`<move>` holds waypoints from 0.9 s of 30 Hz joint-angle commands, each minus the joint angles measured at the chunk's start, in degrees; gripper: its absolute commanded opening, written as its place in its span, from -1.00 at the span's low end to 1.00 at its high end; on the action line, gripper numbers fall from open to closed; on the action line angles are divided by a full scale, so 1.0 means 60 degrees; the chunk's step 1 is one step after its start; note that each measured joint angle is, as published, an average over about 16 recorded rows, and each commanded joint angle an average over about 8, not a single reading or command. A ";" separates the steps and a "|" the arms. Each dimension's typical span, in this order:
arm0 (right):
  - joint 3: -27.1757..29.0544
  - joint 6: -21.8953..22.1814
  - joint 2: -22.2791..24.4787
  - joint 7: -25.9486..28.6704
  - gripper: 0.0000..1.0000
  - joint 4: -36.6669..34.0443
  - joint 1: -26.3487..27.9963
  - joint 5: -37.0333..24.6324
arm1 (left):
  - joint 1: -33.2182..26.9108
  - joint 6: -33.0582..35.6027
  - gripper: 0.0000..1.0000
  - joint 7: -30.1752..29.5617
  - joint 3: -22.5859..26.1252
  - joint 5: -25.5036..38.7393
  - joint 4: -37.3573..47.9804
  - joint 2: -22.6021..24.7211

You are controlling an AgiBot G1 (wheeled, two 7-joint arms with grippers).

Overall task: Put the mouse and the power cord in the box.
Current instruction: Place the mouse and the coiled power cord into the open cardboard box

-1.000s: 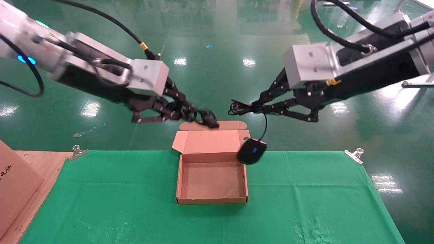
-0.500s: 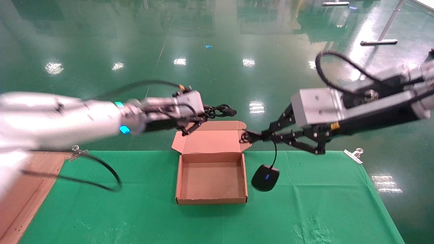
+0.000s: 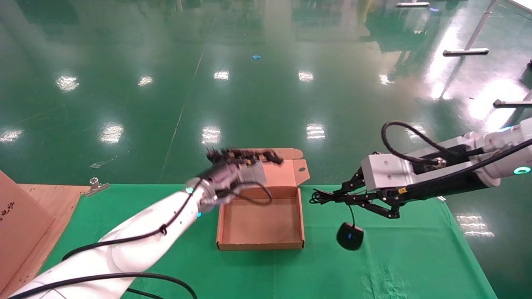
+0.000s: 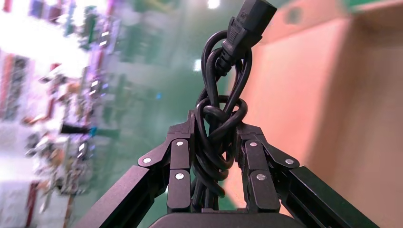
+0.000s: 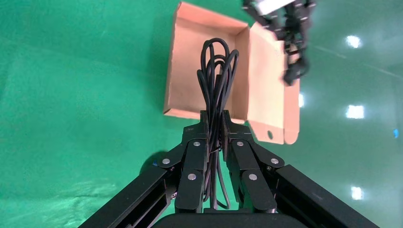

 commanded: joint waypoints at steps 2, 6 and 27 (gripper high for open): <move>-0.0027 0.0079 -0.0164 -0.0406 -1.00 -0.0574 -0.0028 -0.0051 | -0.0026 0.0323 -1.00 -0.0095 0.0459 -0.0057 0.0093 0.0016; -0.0045 0.0086 -0.0388 -0.0831 -1.00 -0.1257 0.0049 -0.0078 | -0.0121 0.0973 -1.00 0.0044 0.0958 -0.0164 0.0171 0.0002; -0.0074 -0.0226 -0.1001 -0.1520 -1.00 -0.2529 0.0430 -0.0039 | -0.0386 0.0886 1.00 0.0125 0.2095 -0.0998 0.0537 0.0014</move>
